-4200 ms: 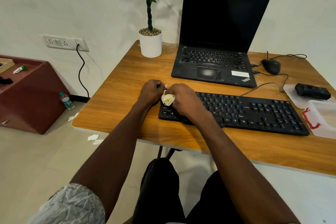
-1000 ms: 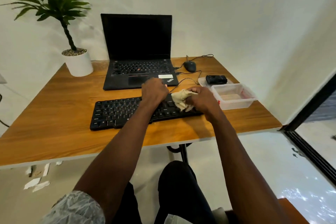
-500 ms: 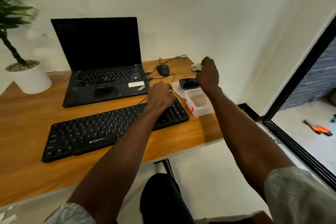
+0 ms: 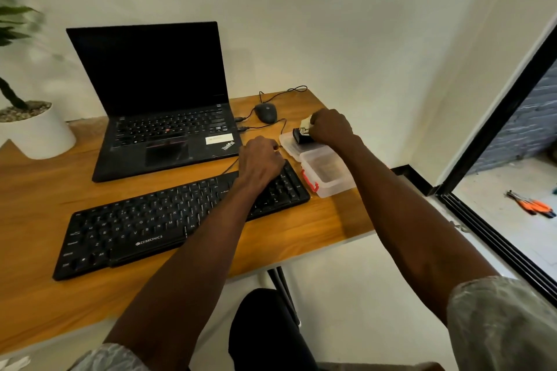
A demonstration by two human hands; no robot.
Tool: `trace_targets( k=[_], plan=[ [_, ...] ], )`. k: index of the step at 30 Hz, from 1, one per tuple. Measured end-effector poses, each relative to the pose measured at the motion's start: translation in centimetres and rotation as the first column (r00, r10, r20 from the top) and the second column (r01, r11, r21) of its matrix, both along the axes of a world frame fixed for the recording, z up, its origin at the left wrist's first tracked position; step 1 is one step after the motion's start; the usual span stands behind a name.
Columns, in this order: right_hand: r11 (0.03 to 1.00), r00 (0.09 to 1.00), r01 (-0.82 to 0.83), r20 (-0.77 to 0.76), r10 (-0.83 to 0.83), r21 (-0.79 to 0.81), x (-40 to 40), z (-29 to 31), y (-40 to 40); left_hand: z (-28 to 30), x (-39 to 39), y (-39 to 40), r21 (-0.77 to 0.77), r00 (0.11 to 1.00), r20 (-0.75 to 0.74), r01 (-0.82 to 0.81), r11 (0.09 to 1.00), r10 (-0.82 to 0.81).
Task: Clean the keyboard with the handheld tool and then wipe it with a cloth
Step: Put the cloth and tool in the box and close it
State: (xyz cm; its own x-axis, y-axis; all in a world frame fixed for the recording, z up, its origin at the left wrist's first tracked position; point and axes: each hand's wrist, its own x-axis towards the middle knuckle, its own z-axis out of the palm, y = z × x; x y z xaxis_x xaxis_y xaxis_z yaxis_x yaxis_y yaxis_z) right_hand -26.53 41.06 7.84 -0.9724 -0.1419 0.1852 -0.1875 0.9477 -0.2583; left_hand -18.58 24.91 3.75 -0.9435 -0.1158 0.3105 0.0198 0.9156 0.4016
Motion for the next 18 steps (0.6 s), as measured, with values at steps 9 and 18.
trace_targets(
  k=[9,18],
  plan=[
    [0.910,0.980,0.014,-0.177,-0.096,-0.414,5.5,1.8,-4.3,2.1,2.7,-0.6,0.110,0.992,-0.118,-0.028,0.994,0.041],
    [0.732,0.980,-0.106,-0.194,-0.036,-0.673,17.3,-4.6,-10.0,-0.2,12.2,-7.6,0.426,0.926,-0.261,-0.142,0.894,0.272]
  ],
)
